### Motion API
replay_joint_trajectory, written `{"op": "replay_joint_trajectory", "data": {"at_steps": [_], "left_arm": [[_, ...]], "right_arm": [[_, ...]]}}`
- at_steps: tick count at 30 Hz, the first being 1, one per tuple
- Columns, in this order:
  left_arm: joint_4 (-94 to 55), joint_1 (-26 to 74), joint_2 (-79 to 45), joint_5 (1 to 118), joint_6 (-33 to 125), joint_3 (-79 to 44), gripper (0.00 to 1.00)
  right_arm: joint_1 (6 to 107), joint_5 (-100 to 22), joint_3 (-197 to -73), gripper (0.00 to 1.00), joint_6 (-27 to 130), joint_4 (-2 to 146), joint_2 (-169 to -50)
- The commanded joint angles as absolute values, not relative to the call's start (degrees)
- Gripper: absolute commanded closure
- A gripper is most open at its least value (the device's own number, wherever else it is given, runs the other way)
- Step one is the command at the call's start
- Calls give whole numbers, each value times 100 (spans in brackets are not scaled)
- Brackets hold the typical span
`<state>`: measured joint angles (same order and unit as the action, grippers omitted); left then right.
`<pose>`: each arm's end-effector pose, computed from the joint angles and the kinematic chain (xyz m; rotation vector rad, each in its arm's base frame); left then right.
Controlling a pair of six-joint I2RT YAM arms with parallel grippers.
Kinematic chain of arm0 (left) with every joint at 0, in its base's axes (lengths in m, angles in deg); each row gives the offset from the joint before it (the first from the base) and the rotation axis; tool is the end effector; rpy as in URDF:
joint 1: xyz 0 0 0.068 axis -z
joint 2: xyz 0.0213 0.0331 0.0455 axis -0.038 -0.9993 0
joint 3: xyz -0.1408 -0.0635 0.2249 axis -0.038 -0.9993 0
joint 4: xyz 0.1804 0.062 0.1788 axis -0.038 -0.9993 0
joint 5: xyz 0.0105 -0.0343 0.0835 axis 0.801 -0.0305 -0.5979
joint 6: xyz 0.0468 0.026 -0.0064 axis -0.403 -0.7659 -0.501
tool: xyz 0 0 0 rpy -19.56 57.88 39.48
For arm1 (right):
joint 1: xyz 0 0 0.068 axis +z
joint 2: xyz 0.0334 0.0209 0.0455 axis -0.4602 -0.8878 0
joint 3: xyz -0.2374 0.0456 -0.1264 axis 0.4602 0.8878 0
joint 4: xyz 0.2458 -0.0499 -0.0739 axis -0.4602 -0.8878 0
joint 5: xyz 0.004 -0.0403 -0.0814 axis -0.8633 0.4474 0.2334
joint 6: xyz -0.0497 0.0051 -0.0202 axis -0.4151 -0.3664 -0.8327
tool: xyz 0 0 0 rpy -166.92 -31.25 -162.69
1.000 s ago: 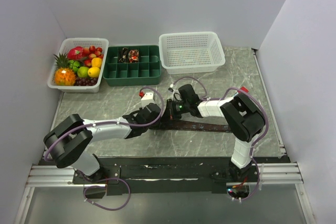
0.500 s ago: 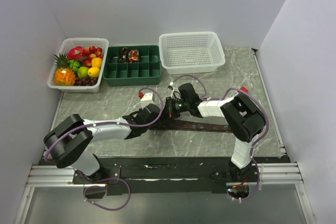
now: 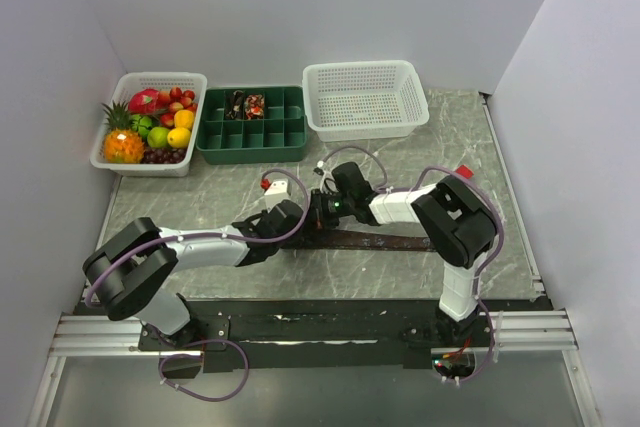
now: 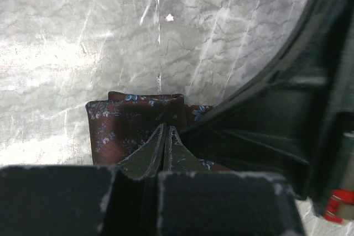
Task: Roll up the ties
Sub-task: Roll the tie at the center of the board.
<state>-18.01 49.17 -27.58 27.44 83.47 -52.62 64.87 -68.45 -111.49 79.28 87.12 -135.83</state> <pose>0.1883 -0.2123 0.1567 -0.1554 2.3036 -0.4220 0.2765 0.2392 0.1322 -0.4446 2.4667 1.3457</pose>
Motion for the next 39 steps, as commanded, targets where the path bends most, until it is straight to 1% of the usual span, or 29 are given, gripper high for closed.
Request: {"op": "replay_joint_trajectory", "data": {"at_steps": [1,5,9,11,13,15,26,31,34,39], "left_arm": [[-1497,4933,-2587,2838,8489,-5235,99],[-1716,4941,-2341,2733,8454,-5191,99],[-1892,4932,-1955,2601,8418,-5252,94],[-1989,4932,-1771,2540,8436,-5296,93],[-2042,4924,-1638,2478,8471,-5427,94],[-2016,4898,-1515,2513,8488,-5559,99],[-2078,4897,-1190,2873,8893,-6122,99],[-1691,4889,-1338,3066,9016,-6438,99],[-1480,4889,-1602,3146,9034,-6448,99],[-1506,4897,-2024,3137,9069,-6255,99]], "right_arm": [[6651,-6563,-11380,100,7809,8554,-13794],[6642,-6440,-11398,100,7783,8440,-13777],[6651,-6422,-11441,100,7783,8396,-13812],[6659,-6405,-11450,100,7774,8378,-13829],[6660,-6396,-11459,100,7783,8378,-13847],[6668,-6405,-11459,100,7783,8387,-13873],[6668,-6291,-11582,100,7818,8220,-13917],[6677,-6317,-11635,100,7844,8255,-13856],[6686,-6361,-11679,100,7845,8247,-13812],[6738,-6071,-11872,100,7687,7843,-13891]]}}
